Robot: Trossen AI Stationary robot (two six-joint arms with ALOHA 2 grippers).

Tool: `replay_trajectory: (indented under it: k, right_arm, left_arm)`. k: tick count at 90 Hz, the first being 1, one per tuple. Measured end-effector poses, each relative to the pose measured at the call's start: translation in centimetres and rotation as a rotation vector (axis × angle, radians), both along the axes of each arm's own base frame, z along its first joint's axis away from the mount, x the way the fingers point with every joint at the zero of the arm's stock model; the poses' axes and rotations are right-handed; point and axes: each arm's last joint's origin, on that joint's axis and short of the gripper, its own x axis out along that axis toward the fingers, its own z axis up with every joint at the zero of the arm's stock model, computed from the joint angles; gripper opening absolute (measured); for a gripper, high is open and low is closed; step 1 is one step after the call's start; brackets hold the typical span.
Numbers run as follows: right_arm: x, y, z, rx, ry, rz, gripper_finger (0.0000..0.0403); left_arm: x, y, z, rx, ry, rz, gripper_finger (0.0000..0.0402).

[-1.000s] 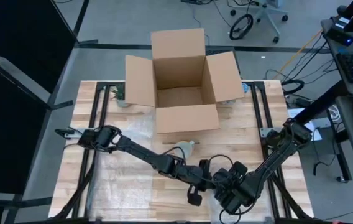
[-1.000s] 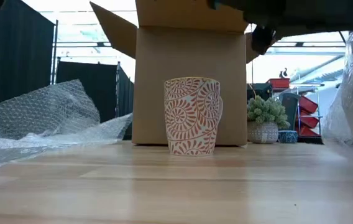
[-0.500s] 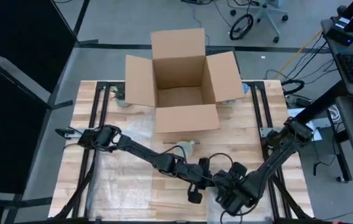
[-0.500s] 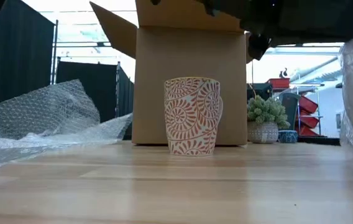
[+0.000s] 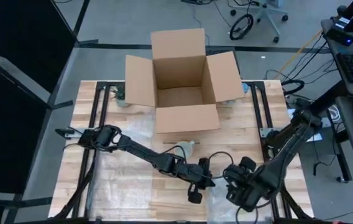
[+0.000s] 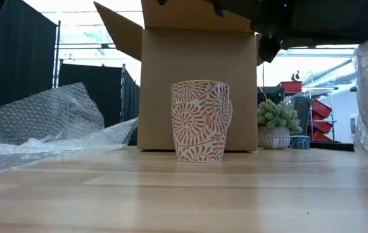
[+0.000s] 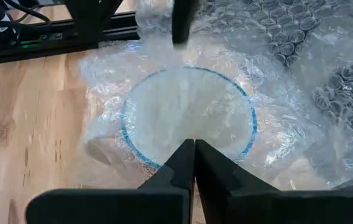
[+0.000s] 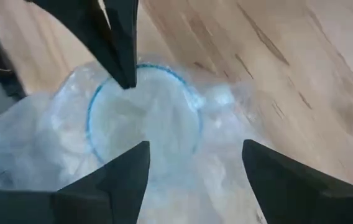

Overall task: Wrap mug
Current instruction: Wrap the red mug with bubble wrap

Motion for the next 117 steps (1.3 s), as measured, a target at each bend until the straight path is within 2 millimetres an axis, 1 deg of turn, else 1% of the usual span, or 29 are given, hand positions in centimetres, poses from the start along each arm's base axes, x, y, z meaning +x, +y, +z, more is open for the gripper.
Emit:
replay_trajectory:
  k: [12,24,31,38,50,65,85,94,109,117]
  right_arm:
    - [-1.9,0.2,0.9,0.007,0.006,0.027,0.0240]
    - [-3.8,0.8,0.9,0.010,0.052,0.011,0.0240]
    - [-4.3,1.1,0.9,0.017,0.035,-0.021,0.0240]
    - [-4.3,1.5,0.7,0.012,0.010,-0.045,0.0240]
    - [-3.5,2.0,-0.6,-0.026,-0.042,-0.069,0.0240]
    - [-1.1,2.4,-2.7,-0.062,-0.017,-0.074,0.0240]
    - [2.1,1.4,-5.0,-0.085,0.100,-0.095,0.0240]
    - [3.2,1.3,-6.4,-0.091,0.156,-0.100,0.0240]
    - [4.5,1.6,-8.8,-0.121,0.222,-0.102,0.0240]
    - [4.6,1.7,-9.3,-0.121,0.231,-0.099,0.0240]
  left_arm:
    - [0.0,0.0,0.0,-0.001,-0.001,0.000,0.0000]
    - [0.0,0.0,0.0,-0.001,0.000,-0.001,0.0000]
    - [0.0,0.0,0.0,-0.001,0.000,-0.002,0.0000]
    - [0.0,0.0,0.0,-0.002,0.000,-0.001,0.0000]
    - [0.0,0.0,0.0,-0.002,0.000,-0.002,0.0000]
    - [0.0,0.0,0.0,-0.003,-0.001,-0.002,0.0000]
    - [0.0,0.0,0.0,-0.005,-0.007,-0.003,0.0000]
    - [0.0,0.0,0.0,-0.005,-0.008,-0.003,0.0000]
    - [0.1,-0.1,0.1,-0.010,-0.017,-0.006,0.0000]
    - [0.1,-0.1,0.1,-0.013,-0.022,-0.009,0.0000]
